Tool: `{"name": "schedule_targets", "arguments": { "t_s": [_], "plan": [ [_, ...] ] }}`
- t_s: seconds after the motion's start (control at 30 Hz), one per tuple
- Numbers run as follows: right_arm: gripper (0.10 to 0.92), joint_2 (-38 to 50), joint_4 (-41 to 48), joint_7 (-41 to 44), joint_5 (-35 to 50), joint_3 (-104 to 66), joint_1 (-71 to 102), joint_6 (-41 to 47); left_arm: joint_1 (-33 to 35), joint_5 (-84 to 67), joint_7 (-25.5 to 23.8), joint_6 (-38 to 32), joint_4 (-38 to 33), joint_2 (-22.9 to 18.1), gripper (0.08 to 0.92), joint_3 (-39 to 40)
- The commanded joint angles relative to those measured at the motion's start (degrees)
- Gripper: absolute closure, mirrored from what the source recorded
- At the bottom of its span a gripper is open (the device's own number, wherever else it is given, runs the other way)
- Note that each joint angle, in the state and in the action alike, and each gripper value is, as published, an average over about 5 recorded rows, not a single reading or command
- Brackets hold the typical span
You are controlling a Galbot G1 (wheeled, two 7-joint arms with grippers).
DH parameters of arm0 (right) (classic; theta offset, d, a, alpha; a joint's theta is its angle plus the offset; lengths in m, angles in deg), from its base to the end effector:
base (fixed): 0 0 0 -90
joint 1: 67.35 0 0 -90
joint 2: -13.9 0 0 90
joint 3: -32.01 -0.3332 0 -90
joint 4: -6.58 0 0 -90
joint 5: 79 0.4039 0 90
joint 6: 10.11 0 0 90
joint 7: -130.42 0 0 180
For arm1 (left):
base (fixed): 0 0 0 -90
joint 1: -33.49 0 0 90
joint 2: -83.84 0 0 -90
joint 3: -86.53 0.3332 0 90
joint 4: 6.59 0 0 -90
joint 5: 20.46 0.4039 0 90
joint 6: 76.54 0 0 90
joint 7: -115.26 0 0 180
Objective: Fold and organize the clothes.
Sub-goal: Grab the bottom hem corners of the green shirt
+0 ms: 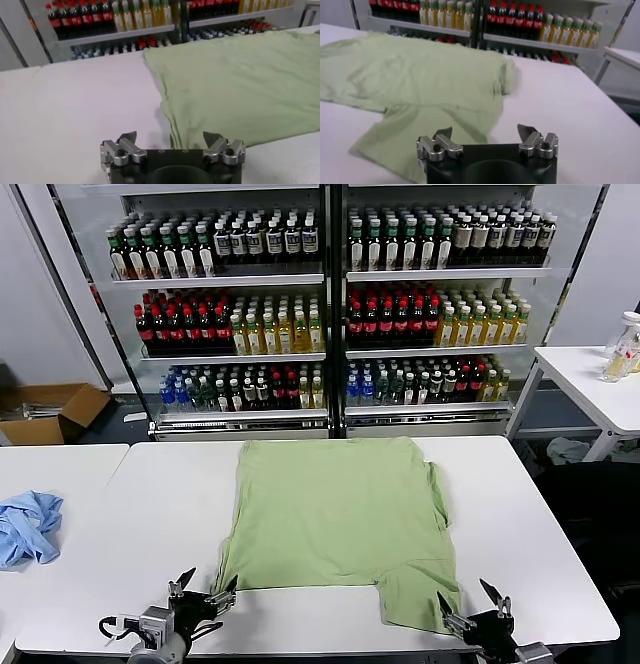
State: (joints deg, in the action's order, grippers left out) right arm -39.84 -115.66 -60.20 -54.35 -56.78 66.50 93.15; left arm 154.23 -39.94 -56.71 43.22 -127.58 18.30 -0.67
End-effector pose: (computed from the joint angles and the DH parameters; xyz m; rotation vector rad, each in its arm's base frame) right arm 0.1776 -0.0638 -0.3082 0.2190 -2.6287 0.2034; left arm 0.2354 0.0365 -0.2808 -0.1481 -2.5749 -0.1444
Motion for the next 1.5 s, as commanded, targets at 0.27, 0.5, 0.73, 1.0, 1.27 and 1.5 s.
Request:
{"name": "schedule_targets", "arguments": {
  "t_s": [0.27, 0.5, 0.73, 1.0, 1.27, 1.5],
  "plan": [
    [0.379, 0.10, 0.50, -0.09, 2.76, 3.01, -0.15, 0.04, 0.47, -1.79, 0.97, 1.99, 0.56, -0.44, 0.227, 0.54],
    [0.578, 0.54, 1.19, 0.10, 6.03, 4.23, -1.69, 0.83, 0.49, -1.36, 0.95, 1.46, 0.82, -1.34, 0.428, 0.89],
    [0.777, 0.85, 1.69, 0.07, 8.65, 4.96, -2.89, 1.36, 0.35, -0.98, 0.69, 1.15, 1.13, -1.86, 0.628, 1.05],
    [0.920, 1.53, 1.09, 1.80, 10.47, 1.94, -4.09, 1.13, -0.38, -0.58, -0.09, -0.94, 1.98, -2.57, 0.855, 1.23],
    [0.920, 3.09, -6.85, 7.08, 17.49, -8.30, 0.92, 3.27, 1.77, -0.80, -1.84, -1.18, -2.44, 0.21, 0.912, -0.15],
    [0.920, 3.17, -13.86, 9.54, 17.33, -14.75, 12.00, 5.99, 11.53, -1.11, -0.05, 1.99, -10.69, 4.08, 0.915, -2.75]
  ]
}}
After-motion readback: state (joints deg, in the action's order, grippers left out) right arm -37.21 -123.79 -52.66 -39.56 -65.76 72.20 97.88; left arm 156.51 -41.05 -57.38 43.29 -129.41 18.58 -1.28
